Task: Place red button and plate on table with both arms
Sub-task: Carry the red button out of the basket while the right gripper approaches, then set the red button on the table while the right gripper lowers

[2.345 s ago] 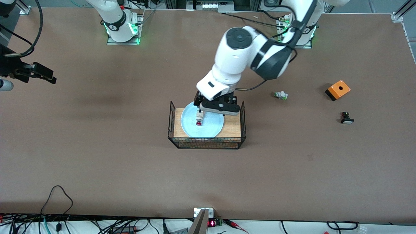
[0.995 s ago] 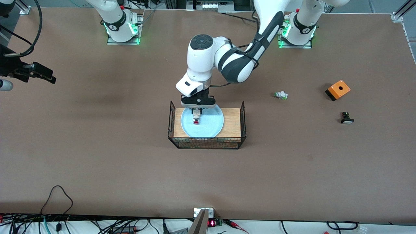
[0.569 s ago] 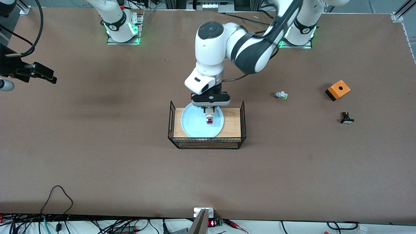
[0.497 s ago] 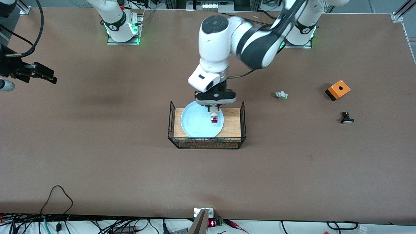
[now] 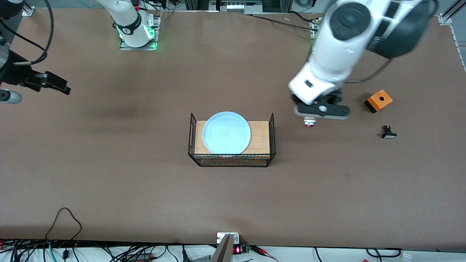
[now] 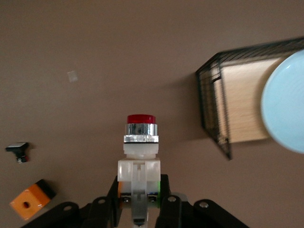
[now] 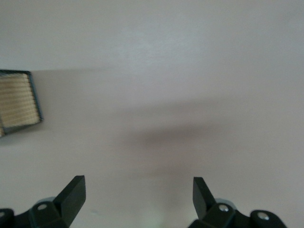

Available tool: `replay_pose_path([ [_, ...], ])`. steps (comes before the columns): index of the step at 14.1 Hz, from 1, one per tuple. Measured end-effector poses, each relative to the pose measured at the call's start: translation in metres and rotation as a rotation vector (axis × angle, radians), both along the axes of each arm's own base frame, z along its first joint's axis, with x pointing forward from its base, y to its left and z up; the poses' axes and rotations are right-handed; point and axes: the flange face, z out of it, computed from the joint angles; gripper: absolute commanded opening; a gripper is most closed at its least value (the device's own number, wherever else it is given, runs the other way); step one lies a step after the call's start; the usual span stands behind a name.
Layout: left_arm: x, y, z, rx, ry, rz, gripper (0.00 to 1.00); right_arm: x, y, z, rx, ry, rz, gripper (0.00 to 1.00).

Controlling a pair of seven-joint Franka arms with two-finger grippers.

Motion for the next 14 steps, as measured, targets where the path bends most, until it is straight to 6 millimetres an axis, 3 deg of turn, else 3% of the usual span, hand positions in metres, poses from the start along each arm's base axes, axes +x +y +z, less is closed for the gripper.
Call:
replay_pose_path([
  [2,0.006,0.052,-0.041,0.031,0.133,-0.068,0.14,-0.005,0.074,-0.006,-0.001,0.025,-0.106,1.00],
  [5,0.020,0.136,-0.128,0.025,0.171,-0.042,0.14,-0.026,0.195,-0.024,-0.031,0.032,-0.241,1.00],
  [7,0.019,0.182,-0.181,0.013,0.126,-0.020,0.14,-0.034,0.252,-0.039,-0.028,0.007,-0.335,1.00],
  [10,0.008,0.218,-0.241,0.006,0.055,-0.006,0.14,-0.034,0.311,-0.068,0.011,0.004,-0.525,1.00],
  [14,-0.005,0.229,-0.310,-0.004,-0.015,-0.009,0.15,-0.024,0.364,-0.114,0.039,0.006,-0.781,1.00],
])
